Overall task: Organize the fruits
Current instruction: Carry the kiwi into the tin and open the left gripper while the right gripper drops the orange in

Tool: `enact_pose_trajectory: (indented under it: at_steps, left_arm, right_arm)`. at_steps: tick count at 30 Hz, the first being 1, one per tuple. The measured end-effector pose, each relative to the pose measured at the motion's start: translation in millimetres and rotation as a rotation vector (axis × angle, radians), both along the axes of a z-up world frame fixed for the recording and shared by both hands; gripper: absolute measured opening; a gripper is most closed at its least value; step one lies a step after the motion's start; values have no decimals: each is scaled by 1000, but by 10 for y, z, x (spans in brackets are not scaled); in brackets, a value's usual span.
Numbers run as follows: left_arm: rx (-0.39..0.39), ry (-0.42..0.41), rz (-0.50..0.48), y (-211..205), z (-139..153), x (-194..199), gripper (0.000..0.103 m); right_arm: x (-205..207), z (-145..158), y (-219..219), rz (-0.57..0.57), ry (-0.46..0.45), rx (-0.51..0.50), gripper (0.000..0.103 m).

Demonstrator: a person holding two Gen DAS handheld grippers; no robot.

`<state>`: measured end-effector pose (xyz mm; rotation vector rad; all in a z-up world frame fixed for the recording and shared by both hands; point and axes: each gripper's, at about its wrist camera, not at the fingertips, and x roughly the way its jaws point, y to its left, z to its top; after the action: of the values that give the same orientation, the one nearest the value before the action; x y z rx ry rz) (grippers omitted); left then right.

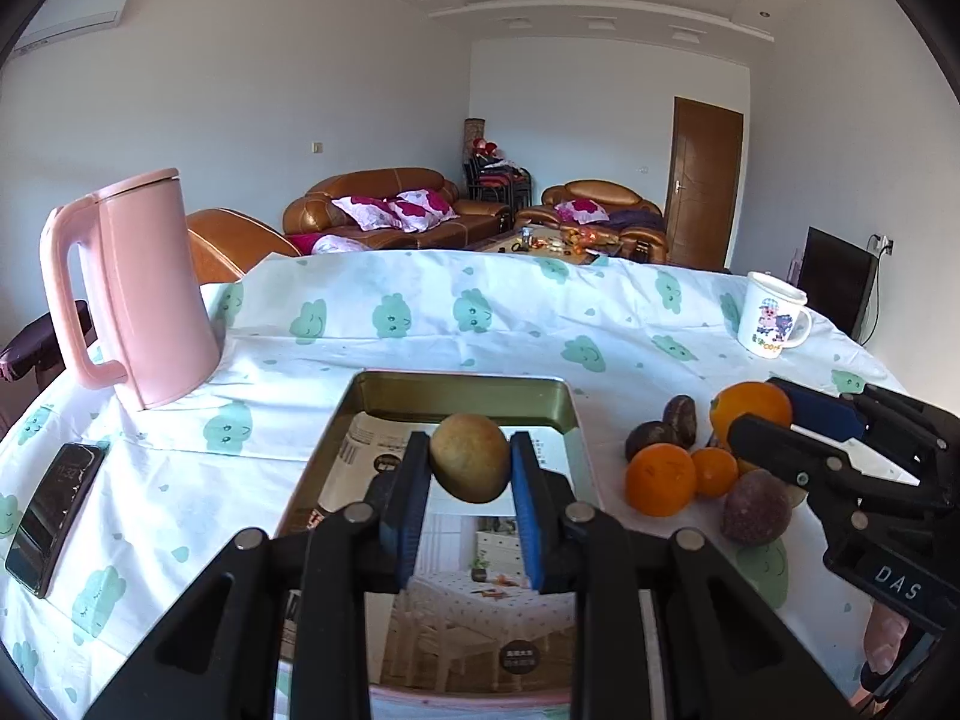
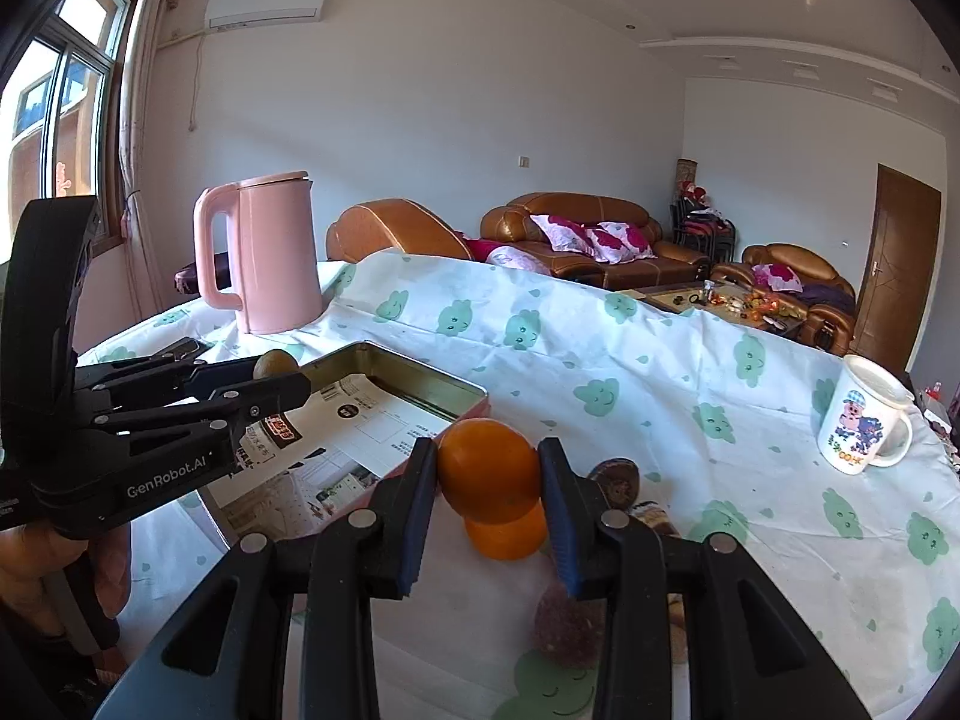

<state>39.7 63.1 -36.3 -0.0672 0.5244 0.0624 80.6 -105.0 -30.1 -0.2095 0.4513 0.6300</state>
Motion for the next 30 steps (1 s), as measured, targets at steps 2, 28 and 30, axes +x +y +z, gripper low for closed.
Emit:
enact_pose_trajectory:
  at_steps: [2,28,30]
  left_arm:
    - [-1,10,2,79,-11,45,28]
    - [13,114,15,332,-225,263,28]
    - [12,120,15,332,-240,276,28]
  right_arm:
    - [49,-8,135,21,16,-6,36]
    - [373,-376,794,88,152,-65,37]
    - [370,-377,810,93,157,-66,37]
